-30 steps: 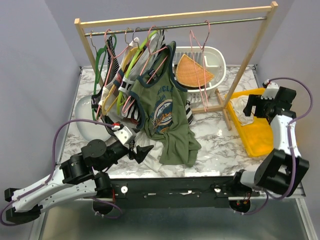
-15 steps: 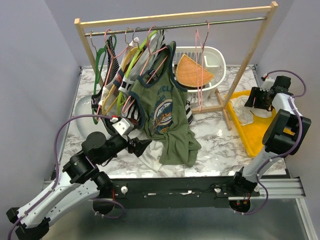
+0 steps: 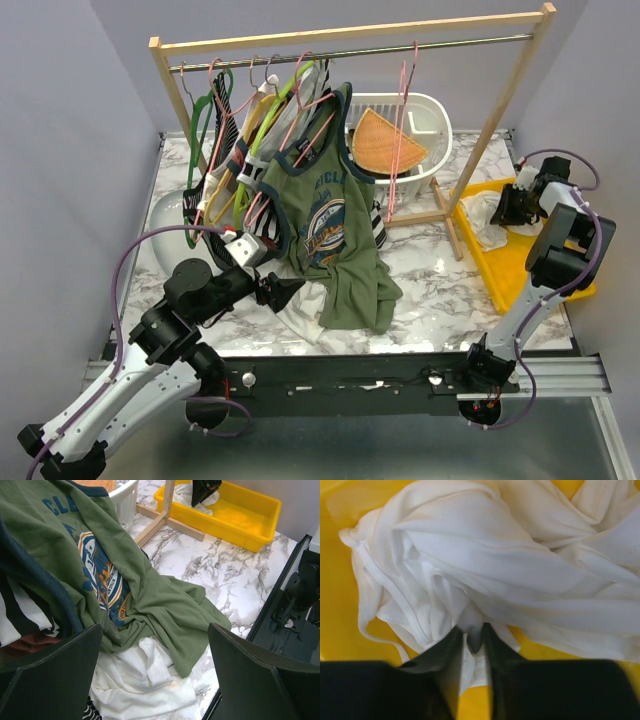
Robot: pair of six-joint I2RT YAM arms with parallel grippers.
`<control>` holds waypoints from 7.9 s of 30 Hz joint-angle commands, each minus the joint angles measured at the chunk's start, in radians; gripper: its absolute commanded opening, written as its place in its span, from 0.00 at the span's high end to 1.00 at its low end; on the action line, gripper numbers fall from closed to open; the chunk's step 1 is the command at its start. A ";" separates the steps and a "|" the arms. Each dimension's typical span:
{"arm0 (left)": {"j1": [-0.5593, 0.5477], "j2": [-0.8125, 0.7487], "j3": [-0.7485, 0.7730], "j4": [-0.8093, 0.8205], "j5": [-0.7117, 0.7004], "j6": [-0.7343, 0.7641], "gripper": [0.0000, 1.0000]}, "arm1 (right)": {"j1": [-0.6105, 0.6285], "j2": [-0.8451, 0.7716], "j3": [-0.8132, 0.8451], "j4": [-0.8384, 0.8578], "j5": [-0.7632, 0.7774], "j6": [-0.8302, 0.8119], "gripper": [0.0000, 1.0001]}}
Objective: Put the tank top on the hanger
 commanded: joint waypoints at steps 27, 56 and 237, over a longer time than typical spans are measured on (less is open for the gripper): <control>0.058 -0.018 -0.024 0.077 0.145 -0.083 0.01 | 0.002 -1.052 0.279 -0.309 -0.437 0.078 0.99; 0.013 0.069 -0.075 0.197 0.432 -0.111 0.02 | 0.483 -1.084 -0.512 -0.145 -0.331 -0.141 0.10; -0.733 0.913 0.146 -0.071 -0.893 -1.384 0.58 | 0.674 -1.256 -0.807 -0.219 -0.543 -0.635 0.29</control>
